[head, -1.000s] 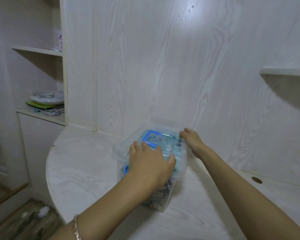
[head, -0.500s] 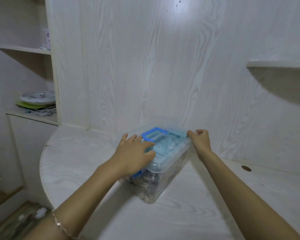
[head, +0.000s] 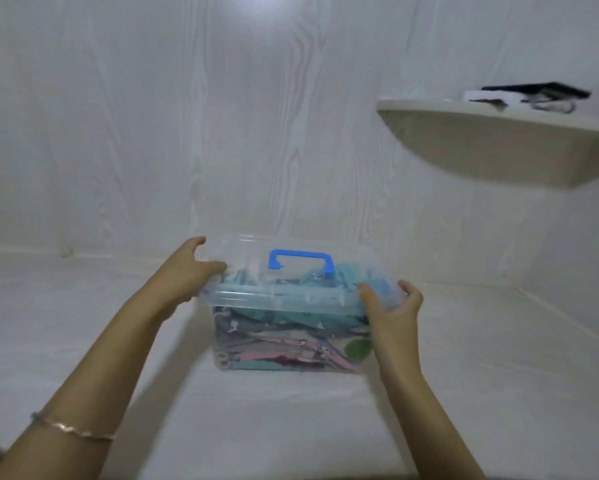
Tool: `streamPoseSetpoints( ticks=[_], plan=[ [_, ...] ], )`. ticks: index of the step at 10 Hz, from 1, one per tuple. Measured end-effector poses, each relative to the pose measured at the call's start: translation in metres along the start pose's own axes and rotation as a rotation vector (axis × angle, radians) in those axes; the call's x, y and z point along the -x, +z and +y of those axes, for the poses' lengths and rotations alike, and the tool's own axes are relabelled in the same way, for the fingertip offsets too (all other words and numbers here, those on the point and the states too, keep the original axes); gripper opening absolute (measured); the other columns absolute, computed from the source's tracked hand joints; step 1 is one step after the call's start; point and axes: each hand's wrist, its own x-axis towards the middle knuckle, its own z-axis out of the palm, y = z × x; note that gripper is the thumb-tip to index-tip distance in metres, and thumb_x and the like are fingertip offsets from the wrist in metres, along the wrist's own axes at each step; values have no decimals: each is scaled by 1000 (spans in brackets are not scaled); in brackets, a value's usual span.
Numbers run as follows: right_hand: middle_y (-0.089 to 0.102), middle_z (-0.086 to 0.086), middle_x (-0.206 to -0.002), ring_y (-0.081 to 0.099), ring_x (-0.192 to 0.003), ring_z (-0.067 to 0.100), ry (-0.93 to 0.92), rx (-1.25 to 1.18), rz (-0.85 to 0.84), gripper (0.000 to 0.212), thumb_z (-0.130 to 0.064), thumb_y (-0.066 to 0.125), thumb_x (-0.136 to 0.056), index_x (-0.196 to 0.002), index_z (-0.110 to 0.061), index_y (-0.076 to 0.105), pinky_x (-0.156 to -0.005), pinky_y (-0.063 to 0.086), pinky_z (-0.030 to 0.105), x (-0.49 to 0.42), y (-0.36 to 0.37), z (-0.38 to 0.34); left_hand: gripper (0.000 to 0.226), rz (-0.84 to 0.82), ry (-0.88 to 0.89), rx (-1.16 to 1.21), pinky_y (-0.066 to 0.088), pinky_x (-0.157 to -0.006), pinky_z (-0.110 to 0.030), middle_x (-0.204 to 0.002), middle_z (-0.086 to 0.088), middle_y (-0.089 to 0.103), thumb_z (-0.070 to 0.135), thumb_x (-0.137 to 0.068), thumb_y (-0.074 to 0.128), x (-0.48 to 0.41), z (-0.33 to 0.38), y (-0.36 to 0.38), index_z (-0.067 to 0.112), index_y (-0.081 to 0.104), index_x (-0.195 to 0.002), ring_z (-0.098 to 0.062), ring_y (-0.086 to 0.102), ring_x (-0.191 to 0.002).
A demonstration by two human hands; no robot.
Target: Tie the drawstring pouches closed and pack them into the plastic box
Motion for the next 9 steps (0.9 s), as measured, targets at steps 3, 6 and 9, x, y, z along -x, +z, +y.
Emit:
streamPoseSetpoints(
  ticks=[3, 6, 9],
  plan=[
    [35, -1, -147, 43, -132, 17, -113, -4, 67, 76, -28, 70, -86, -148, -17, 28, -110, 40, 39, 20, 0, -1, 74, 246, 119, -219, 47, -83, -38, -127, -14, 57, 14, -83, 66, 12, 4, 10, 27, 30, -145, -32, 58, -104],
    [46, -6, -127, 56, -107, 10, -172, -30, 30, 87, -20, 76, -81, -147, -36, 23, -68, 53, 17, 9, -3, -1, 69, 372, 219, -427, 42, -69, -32, -114, -6, 66, 7, -86, 52, 21, 2, 11, 30, 31, -147, -31, 60, -95],
    [42, -6, -132, 52, -120, 18, -165, -19, 56, 80, -36, 73, -82, -146, -35, 25, -90, 55, 39, 13, 8, 6, 46, 365, 198, -324, 48, -85, -38, -127, -1, 64, 16, -90, 58, 16, -1, 9, 29, 50, -134, -25, 60, -110]
  ],
)
